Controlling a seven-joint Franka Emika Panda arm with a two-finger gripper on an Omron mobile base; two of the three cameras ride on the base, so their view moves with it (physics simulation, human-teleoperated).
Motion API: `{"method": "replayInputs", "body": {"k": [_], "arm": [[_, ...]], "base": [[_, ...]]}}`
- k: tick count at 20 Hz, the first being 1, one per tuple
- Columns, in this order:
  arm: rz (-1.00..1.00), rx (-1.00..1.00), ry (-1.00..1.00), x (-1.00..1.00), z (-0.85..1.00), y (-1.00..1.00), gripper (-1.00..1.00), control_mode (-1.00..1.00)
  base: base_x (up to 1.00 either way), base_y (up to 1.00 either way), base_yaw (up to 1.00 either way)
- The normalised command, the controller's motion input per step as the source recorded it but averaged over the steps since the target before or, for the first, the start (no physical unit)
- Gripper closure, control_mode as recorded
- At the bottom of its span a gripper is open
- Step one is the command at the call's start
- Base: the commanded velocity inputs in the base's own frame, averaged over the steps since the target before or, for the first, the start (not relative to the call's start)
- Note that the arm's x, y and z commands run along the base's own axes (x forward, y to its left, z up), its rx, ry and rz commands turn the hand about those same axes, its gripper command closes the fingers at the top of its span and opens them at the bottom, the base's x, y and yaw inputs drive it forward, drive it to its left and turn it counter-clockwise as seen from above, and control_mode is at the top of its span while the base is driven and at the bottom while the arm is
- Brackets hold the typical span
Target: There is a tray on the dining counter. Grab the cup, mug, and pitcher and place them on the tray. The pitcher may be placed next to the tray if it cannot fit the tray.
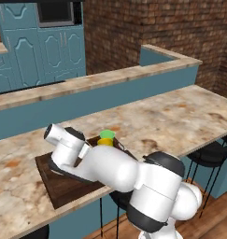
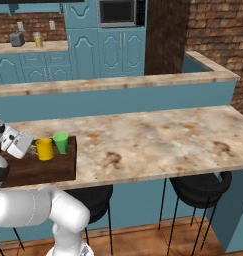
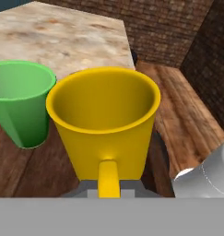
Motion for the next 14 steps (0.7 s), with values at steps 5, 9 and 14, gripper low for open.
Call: {"method": "replayInputs", "body": {"k": [5,9,14], "arm": [[0.00,0.00,0.00,0.28,-0.24,-0.10,1.00,-1.00],[0.00,0.00,0.00,0.29,-0.28,-0.06,1.00,-1.00],[0.00,0.00,0.00,0.17,-0.36,0.00,1.00,-1.00]], "base": [[0.00,0.00,0.00],[0.00,0.00,0.00],[0.00,0.00,0.00]]}}
